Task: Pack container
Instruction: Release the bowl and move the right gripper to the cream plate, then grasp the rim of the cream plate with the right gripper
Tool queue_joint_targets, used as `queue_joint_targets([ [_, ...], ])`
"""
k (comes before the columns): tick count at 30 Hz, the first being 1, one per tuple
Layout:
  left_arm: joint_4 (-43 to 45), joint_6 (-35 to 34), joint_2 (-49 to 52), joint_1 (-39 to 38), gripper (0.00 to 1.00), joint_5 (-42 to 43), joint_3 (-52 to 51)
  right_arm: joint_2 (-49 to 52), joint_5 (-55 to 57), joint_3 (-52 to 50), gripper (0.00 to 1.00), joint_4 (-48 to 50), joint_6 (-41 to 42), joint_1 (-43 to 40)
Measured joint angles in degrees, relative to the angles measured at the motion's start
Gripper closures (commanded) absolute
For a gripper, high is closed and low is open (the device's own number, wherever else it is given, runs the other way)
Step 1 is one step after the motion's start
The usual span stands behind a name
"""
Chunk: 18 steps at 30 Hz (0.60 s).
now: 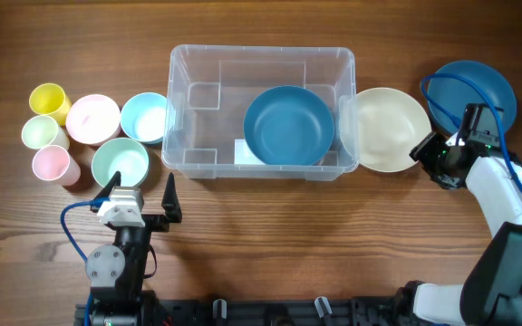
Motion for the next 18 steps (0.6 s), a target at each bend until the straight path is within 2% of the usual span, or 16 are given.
queue_joint_targets([
  [6, 0.0, 0.0, 0.0, 0.0, 0.0, 0.0, 0.0, 1.7, -0.9, 0.0, 0.47, 2.1, 1.1, 0.0],
  [11, 0.0, 0.0, 0.0, 0.0, 0.0, 0.0, 0.0, 2.1, -1.6, 0.0, 0.61, 3.4, 1.2, 0.8],
  [16, 0.0, 0.0, 0.0, 0.0, 0.0, 0.0, 0.0, 2.1, -2.1, 0.0, 0.65, 4.0, 1.7, 3.1],
  [18, 0.0, 0.0, 0.0, 0.0, 0.0, 0.0, 0.0, 2.1, -2.1, 0.0, 0.72, 4.0, 1.9, 3.5],
])
